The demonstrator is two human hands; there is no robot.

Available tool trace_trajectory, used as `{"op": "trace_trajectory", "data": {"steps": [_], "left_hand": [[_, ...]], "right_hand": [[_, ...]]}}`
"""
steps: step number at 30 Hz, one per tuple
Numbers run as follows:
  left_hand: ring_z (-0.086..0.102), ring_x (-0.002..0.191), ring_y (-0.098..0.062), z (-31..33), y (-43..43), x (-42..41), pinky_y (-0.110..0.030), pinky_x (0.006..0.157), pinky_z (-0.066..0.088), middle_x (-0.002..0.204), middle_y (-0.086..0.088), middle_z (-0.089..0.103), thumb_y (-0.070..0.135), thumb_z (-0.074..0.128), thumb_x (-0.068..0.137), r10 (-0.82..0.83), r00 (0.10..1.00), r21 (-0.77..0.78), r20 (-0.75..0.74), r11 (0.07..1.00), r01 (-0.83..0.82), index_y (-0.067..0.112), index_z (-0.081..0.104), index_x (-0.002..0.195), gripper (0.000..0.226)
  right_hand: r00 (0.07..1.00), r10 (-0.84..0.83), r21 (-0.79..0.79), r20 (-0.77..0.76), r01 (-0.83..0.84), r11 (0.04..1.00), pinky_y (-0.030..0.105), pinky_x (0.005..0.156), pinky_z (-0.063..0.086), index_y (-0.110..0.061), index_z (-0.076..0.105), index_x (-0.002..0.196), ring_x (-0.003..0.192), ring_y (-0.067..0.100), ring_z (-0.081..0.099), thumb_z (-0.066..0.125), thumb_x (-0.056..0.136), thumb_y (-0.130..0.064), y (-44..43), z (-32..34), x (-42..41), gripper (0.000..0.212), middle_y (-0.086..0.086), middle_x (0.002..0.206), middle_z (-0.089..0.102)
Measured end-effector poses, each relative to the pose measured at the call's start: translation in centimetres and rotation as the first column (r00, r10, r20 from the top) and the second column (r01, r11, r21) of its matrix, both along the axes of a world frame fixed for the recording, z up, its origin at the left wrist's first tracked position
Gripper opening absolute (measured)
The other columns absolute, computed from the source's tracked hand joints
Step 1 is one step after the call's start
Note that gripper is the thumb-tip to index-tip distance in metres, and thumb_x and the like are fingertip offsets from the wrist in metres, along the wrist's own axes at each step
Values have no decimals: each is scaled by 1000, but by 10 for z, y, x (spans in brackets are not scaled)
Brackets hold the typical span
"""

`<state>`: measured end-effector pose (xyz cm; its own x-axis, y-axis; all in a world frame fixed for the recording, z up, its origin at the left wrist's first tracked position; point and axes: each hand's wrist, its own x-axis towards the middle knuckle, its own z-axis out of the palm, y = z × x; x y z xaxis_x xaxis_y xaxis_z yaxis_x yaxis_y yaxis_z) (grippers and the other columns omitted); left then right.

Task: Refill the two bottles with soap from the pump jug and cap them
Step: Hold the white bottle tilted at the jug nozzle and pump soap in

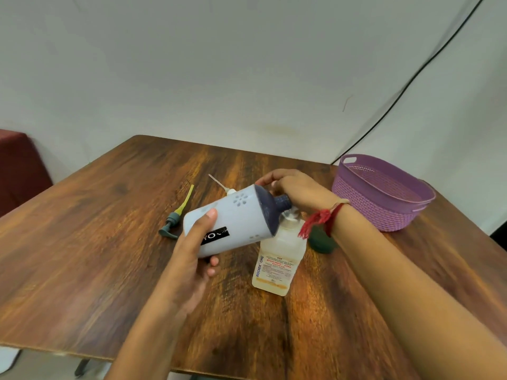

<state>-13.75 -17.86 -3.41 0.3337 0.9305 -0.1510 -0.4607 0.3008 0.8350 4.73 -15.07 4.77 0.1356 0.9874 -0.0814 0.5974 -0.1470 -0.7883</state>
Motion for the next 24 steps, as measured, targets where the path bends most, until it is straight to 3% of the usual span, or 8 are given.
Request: {"op": "trace_trajectory", "data": {"steps": [4,8,10,12,14,17,21,24], "left_hand": [[41,40,-6,2,3,-6,-13,30,34,65,-1,60,39,84,36,-102,986,-13,129,994,104,17,63,97,68],[46,37,-6,0,6,-5,-13,31,38,64,-2,61,49,90,20,-99,984,-22,145,994,103,15,63,95,86],[50,37,-8,0,9,-9,-14,33,43,62,-3,62,55,89,19,-78,991,-14,104,997,80,15,63,94,89],[59,43,-13,1,10,-13,-18,38,49,66,-7,66,60,87,30,-73,997,16,27,997,72,16,63,97,83],[65,52,-16,3,11,-16,-19,42,52,71,-8,69,59,73,55,-83,996,28,-12,996,83,19,62,101,62],[63,48,-15,8,11,-16,-16,37,48,70,-10,68,54,61,66,-117,993,18,17,993,116,17,59,106,55],[58,41,-12,10,13,-13,-15,35,46,66,-10,66,60,87,32,-96,992,24,82,995,94,14,62,101,87],[58,40,-12,6,16,-13,-16,36,48,67,-10,66,50,93,20,-79,986,0,144,997,80,12,61,104,97]], "right_hand": [[985,109,-206,132,-80,975,32,81,50,-13,62,115,103,24,58,42,96,-5,-1,18,-2,28,6,119,59],[993,0,-186,-120,-22,982,30,74,51,-25,68,87,95,20,60,47,93,-9,1,8,1,27,4,115,63],[979,-41,-137,-202,13,991,32,78,53,-24,67,85,92,22,61,43,95,-9,1,-1,-1,30,6,108,64],[975,-56,-110,-217,32,993,22,65,55,-18,65,90,80,17,60,38,98,-8,-3,-5,-4,30,4,96,62],[989,-53,-91,-139,40,995,13,50,51,-13,62,101,72,12,55,34,100,-7,-4,-3,-6,29,0,89,58],[998,-10,-79,58,14,997,18,60,47,-15,61,104,82,10,54,36,98,-6,1,7,-7,27,2,105,58],[970,97,-188,223,-55,981,28,86,45,-13,59,118,110,22,54,44,96,-7,6,16,-5,26,7,128,56],[999,22,-102,29,-19,995,23,73,49,-16,62,104,94,19,58,39,98,-7,5,7,-4,26,7,111,62]]}}
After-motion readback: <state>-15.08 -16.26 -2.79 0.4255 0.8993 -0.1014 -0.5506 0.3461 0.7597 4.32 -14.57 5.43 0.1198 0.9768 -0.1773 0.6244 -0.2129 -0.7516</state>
